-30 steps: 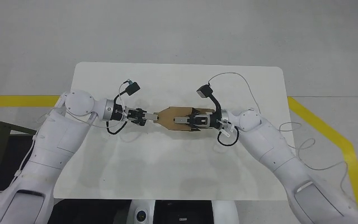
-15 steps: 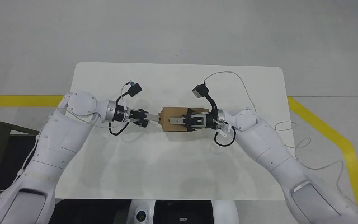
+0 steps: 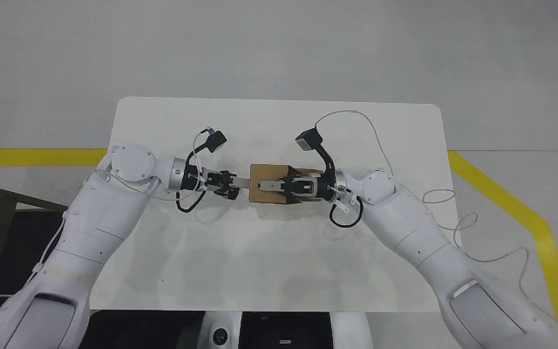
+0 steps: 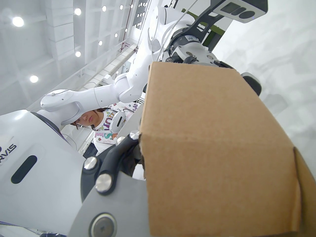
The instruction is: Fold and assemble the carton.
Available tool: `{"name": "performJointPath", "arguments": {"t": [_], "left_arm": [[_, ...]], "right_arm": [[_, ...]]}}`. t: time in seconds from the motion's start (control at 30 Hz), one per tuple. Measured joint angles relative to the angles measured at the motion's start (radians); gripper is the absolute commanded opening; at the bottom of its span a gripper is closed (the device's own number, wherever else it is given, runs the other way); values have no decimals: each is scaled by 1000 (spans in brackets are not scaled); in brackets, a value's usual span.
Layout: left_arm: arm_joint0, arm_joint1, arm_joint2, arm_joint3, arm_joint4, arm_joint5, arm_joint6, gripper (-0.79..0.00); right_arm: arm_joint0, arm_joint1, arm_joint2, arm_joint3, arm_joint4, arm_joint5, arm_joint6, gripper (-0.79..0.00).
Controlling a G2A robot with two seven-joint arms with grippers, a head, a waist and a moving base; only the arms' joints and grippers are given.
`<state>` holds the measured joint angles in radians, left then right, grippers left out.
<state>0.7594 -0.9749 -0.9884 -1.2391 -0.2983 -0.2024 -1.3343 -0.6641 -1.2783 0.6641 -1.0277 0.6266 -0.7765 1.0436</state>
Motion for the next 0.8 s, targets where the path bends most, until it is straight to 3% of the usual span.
{"name": "performJointPath", "arguments": {"t": [0.8], "left_arm": [[-25, -15, 25, 15, -14, -9, -8, 0]], "right_arm": [[-7, 4, 3, 0, 16, -12, -12, -785]]}}
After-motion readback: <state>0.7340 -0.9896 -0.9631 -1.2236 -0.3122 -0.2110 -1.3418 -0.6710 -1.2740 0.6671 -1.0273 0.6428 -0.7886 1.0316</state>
